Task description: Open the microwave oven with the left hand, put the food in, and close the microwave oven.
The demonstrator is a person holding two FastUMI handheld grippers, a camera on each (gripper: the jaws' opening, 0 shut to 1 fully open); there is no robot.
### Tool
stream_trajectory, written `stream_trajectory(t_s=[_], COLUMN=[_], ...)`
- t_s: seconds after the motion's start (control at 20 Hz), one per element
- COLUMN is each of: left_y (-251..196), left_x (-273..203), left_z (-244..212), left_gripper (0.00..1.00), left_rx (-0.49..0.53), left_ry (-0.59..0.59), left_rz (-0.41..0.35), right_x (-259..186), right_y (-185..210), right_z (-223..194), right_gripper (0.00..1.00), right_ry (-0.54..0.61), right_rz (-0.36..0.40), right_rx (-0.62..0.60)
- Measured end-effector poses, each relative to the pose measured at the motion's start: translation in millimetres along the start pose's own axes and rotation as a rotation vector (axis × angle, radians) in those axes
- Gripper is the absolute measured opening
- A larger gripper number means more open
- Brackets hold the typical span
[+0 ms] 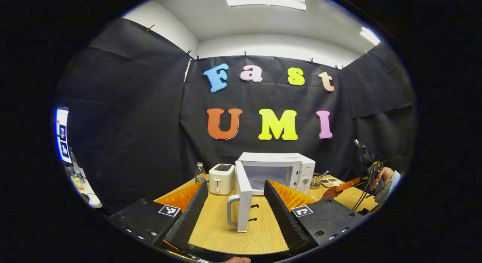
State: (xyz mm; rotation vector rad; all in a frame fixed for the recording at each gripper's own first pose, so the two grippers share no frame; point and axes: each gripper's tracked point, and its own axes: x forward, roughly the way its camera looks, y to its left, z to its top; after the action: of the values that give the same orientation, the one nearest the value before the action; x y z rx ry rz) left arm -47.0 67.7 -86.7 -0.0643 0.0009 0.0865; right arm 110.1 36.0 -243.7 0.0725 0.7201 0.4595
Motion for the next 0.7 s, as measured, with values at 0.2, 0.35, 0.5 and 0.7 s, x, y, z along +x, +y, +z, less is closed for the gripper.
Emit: stream_trajectory(t_s=[0.2,0.35,0.5,0.7], left_y=[-6,-14,-19,-12], left_x=[-16,-20,-21,-18], left_z=[4,2,-2,-2], left_gripper=[0.92,0.92,0.92,0.92], left_rx=[0.025,0.034,0.036,0.015], left_ry=[-0.018,-0.022,-0.02,-0.044], left_rz=[-0.027,-0.053,-0.074,-0.06], right_x=[-25,-22,-4,30], right_y=[35,56,78,102], right_z=[6,17,26,55], right_gripper=[0.09,0.09,0.09,0.09], right_ry=[-0.068,-0.14,-0.202,-0.317], right_rz=[-0.054,-0.115,-0.143,-0.149], right_rx=[-0.148,-0.254,-0.301,-0.258])
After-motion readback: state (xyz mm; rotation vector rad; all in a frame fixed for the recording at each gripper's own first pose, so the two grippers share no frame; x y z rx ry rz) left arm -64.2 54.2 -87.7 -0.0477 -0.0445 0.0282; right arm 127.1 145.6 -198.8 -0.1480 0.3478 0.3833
